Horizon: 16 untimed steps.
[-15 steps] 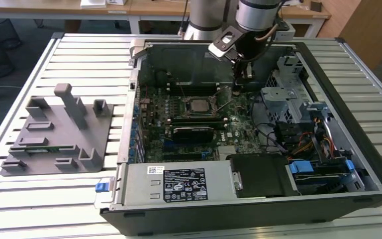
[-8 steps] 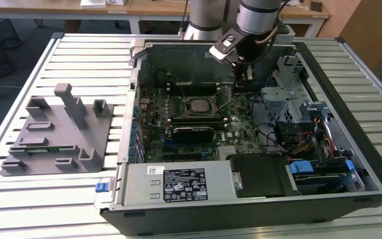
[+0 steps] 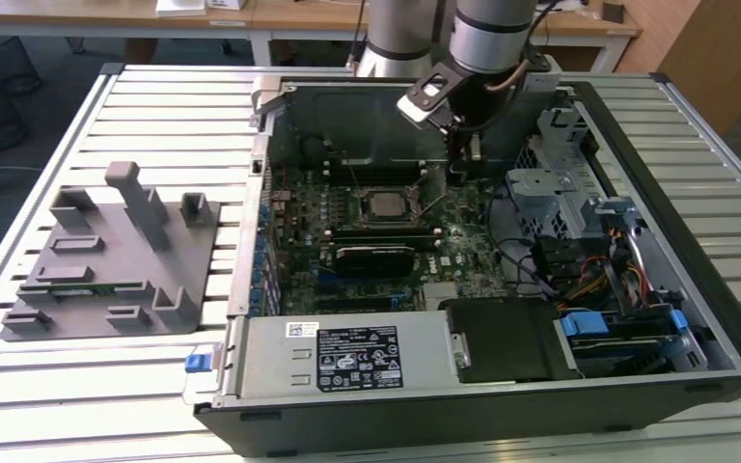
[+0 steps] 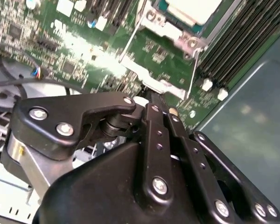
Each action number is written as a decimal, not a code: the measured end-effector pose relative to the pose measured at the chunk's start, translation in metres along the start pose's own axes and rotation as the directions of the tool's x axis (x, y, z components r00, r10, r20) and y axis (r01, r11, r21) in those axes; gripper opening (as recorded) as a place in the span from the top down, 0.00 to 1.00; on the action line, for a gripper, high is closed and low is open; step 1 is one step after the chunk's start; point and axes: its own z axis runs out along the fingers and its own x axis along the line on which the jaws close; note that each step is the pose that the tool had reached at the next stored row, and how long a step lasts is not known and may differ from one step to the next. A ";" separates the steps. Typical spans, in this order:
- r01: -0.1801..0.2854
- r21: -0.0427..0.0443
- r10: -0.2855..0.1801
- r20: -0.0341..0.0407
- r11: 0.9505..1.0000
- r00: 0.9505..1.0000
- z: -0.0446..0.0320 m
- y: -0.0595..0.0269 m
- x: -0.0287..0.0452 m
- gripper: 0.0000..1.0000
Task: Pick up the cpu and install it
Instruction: 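Close the cpu cover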
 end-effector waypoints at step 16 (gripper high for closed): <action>0.000 0.000 0.000 0.000 1.000 1.000 0.0065 -0.0201 0.0001 0.89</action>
